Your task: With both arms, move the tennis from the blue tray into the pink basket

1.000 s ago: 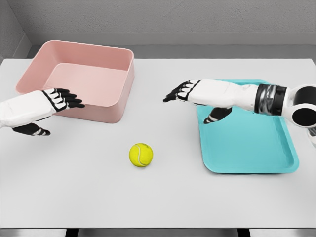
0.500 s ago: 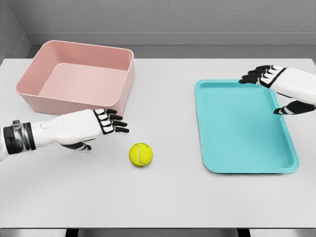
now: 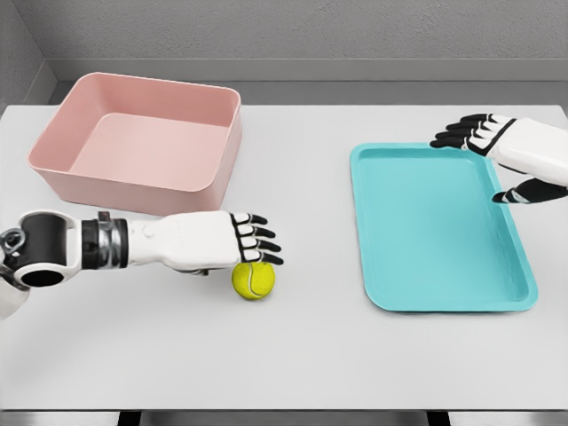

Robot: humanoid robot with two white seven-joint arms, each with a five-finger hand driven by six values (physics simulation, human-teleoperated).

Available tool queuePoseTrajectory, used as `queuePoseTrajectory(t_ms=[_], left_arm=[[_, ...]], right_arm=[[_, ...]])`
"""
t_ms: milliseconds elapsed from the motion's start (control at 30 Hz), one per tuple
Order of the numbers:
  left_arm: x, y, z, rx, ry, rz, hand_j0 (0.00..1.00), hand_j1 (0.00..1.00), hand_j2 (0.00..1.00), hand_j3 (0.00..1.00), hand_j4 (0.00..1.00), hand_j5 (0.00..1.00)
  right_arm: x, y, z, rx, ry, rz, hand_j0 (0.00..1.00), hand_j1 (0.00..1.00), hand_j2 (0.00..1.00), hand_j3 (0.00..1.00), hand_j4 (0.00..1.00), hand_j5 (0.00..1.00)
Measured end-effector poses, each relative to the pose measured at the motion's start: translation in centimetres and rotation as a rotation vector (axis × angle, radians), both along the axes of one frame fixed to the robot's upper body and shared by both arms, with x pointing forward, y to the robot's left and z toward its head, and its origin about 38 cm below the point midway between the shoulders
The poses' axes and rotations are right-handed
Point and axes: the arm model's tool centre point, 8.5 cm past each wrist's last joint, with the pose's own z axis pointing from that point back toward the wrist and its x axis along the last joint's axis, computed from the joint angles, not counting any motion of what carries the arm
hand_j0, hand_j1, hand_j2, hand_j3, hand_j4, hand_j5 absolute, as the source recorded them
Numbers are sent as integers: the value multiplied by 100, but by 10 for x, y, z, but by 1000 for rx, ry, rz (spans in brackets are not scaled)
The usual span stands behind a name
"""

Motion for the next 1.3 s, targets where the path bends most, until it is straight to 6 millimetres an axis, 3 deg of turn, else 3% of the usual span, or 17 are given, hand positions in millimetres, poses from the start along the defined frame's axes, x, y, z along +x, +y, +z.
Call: queuePoseTrajectory(t_ms=[367, 667, 733, 1033, 1133, 1300], left_arm=[[-9, -22, -13, 21, 32, -71, 100, 100, 100, 100, 100, 100], [-9, -26, -17, 75, 42, -88, 100, 100, 100, 100, 100, 100], [-9, -26, -17, 82, 39, -88, 93, 93, 93, 93, 93, 93], [-6, -25, -16, 125, 30, -87, 86, 86, 86, 86, 86, 86], [-6, -24, -17, 136, 33, -86, 76, 76, 76, 76, 76, 76], [-6, -22, -18, 158, 39, -84, 69, 69, 69, 69, 69, 69]], right_arm=[[1, 2, 2, 7, -9, 3, 100, 100, 100, 100, 100, 100], [1, 2, 1, 8, -7, 1, 100, 100, 100, 100, 100, 100], [2, 1, 1, 9, -7, 0, 100, 100, 100, 100, 100, 100], [2, -1, 1, 10, -5, -8, 100, 100, 100, 100, 100, 100], [2, -1, 1, 10, -6, -8, 100, 100, 100, 100, 100, 100], [2, -1, 3, 11, -11, -6, 100, 100, 100, 100, 100, 100]])
